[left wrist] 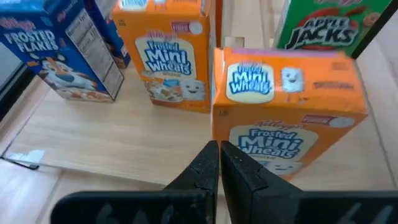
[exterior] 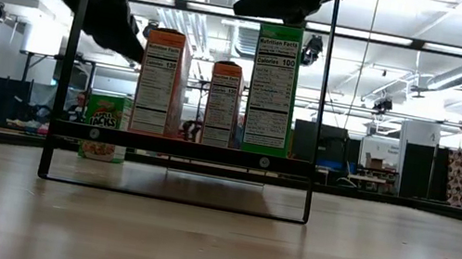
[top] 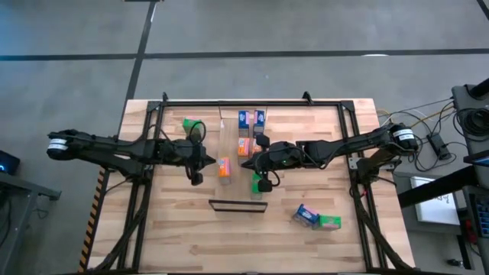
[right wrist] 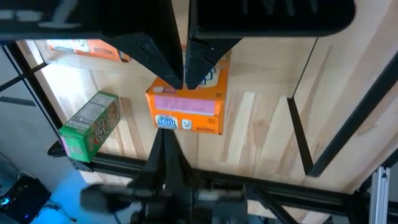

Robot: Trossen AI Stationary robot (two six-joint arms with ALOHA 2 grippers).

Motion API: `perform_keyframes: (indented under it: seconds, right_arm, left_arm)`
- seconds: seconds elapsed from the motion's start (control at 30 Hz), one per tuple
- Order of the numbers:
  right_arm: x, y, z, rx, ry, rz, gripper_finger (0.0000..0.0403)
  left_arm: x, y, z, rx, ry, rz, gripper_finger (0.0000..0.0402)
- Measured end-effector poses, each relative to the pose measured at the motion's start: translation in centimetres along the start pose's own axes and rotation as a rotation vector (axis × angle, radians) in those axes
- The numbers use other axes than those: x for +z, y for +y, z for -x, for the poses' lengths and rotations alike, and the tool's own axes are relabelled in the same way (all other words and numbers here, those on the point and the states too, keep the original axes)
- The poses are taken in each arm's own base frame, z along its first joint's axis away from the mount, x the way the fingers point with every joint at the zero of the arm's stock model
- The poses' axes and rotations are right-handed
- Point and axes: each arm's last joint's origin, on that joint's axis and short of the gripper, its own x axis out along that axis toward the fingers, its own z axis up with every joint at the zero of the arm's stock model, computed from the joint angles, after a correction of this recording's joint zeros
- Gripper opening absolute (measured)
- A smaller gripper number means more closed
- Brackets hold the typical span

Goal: Stack cereal on shelf
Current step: Put the orange cereal box on the shelf aligned with the other orange cereal boxes

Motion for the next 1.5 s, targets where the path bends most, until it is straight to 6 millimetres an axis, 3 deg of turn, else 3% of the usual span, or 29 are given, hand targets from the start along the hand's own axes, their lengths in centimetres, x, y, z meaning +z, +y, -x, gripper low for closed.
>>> perform_keyframes:
  seconds: [0.23,0.4,0.63,1.03,1.5]
  right_arm:
    - [-0.2,0.0,0.0,0.002,0.016,0.005,0.0009]
    - [-0.3,0.0,0.0,0.003,0.026,0.007,0.0009]
    - [-0.4,0.0,0.1,0.005,0.038,0.018,0.0009]
    - [-0.4,0.0,0.1,0.006,0.042,0.024,0.0009]
    - [-0.4,0.1,0.1,0.009,0.041,0.032,0.0009]
  left_arm:
    - [1.8,-0.5,2.4,-0.165,-0.088,-0.035,0.0000]
    - [2.6,-1.6,2.8,-0.223,-0.160,-0.062,0.0000]
    - [2.9,-3.1,1.9,-0.226,-0.191,-0.088,0.0000]
    - [2.9,-3.2,-0.5,-0.040,-0.170,-0.104,0.0000]
    - [2.8,-3.5,-2.3,0.010,-0.167,-0.122,0.0000]
